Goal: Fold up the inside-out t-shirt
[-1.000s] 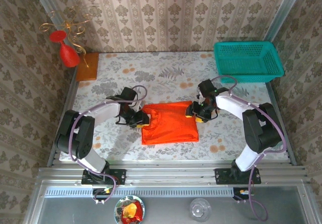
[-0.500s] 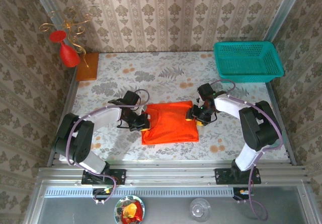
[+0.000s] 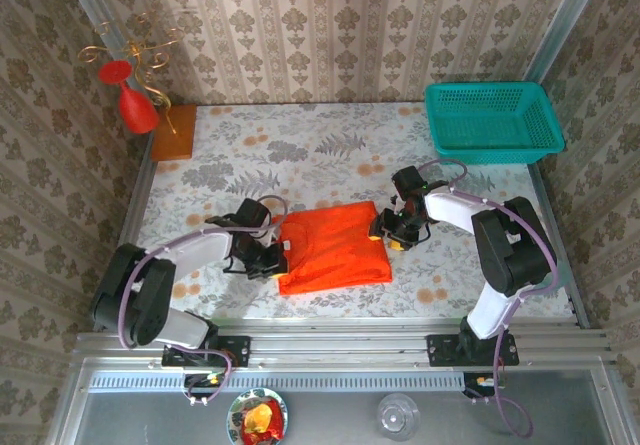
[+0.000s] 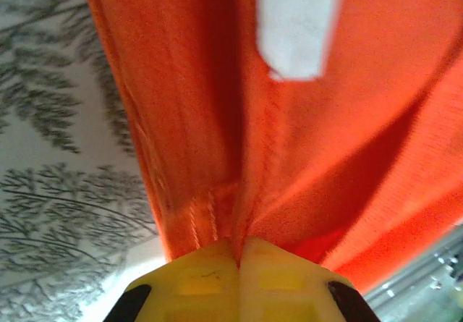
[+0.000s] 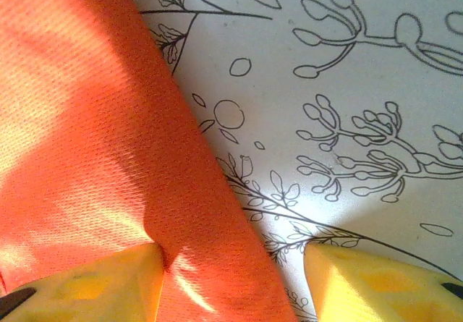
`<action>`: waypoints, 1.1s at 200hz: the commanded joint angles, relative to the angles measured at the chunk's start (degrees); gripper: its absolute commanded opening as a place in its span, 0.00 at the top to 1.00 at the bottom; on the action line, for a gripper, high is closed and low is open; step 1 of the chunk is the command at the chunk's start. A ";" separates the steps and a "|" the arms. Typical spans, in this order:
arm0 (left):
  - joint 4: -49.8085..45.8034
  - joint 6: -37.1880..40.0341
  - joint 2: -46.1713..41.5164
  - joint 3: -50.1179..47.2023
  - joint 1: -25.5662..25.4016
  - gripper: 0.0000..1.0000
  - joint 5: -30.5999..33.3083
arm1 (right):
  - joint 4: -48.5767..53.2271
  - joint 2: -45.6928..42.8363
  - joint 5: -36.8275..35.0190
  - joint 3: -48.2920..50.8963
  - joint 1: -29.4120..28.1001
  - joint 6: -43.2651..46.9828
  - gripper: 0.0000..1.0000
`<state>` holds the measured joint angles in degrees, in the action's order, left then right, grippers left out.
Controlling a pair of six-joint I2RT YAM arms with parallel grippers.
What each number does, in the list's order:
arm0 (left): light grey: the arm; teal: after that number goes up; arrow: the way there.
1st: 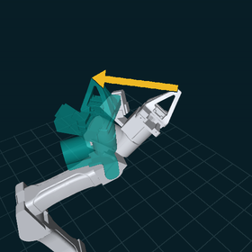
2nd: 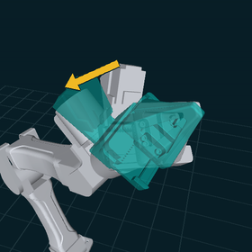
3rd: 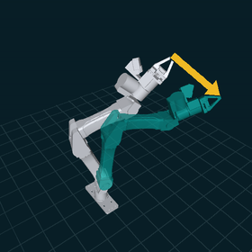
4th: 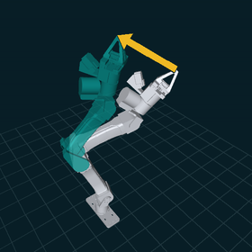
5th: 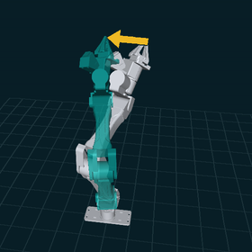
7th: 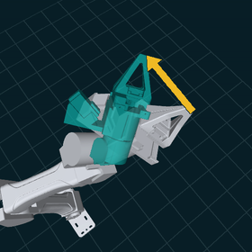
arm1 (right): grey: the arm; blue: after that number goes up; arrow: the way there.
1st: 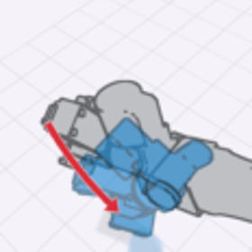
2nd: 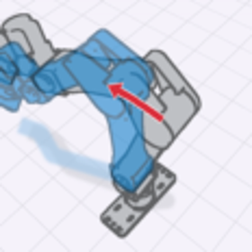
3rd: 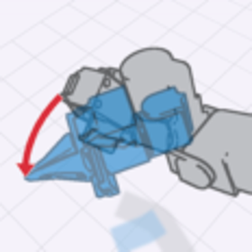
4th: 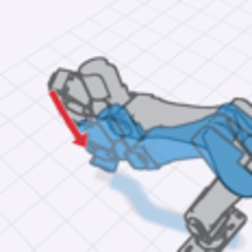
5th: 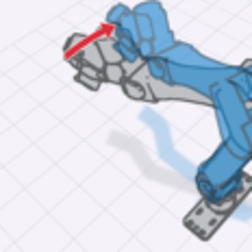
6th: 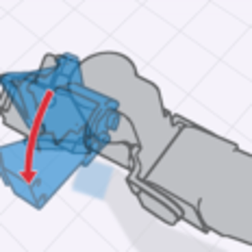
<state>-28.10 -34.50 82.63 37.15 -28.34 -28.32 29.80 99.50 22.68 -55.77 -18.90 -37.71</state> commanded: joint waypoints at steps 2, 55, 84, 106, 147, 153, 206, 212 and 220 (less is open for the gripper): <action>1.77 -0.31 2.16 -0.53 1.47 0.92 2.78 | -0.59 2.50 -2.90 1.39 -0.22 0.01 0.43; -5.98 1.05 -6.85 4.33 1.80 0.67 6.38 | 4.29 -2.22 -2.41 -2.96 -0.36 1.51 0.43; -9.34 0.46 -12.34 6.41 1.81 0.68 6.18 | 3.07 -2.42 1.67 -6.75 -0.78 2.81 0.47; -8.59 -1.64 -13.34 7.36 0.10 0.73 3.96 | 1.94 0.34 5.63 -10.41 -1.27 3.74 0.49; -0.38 -7.45 -8.16 6.89 -8.85 0.84 2.45 | -0.88 7.88 12.50 -16.61 -2.31 4.75 0.51; 1.23 -8.23 -7.07 6.32 -9.54 0.85 2.03 | -1.37 8.95 13.46 -17.26 -2.29 4.80 0.51; 5.16 -5.31 2.12 5.00 -6.09 0.88 2.43 | 5.61 15.79 8.37 -20.78 -0.73 7.51 0.52; 4.72 -4.18 3.51 5.60 -5.15 0.89 2.71 | 6.07 15.69 7.96 -20.19 -0.62 7.94 0.52; 3.78 -2.39 5.50 6.89 -3.95 0.89 2.74 | 6.23 15.14 7.44 -18.94 -0.53 8.24 0.52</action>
<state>-23.81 -40.66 84.47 42.41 -35.35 -26.24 31.20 114.56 32.75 -75.40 -20.14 -31.90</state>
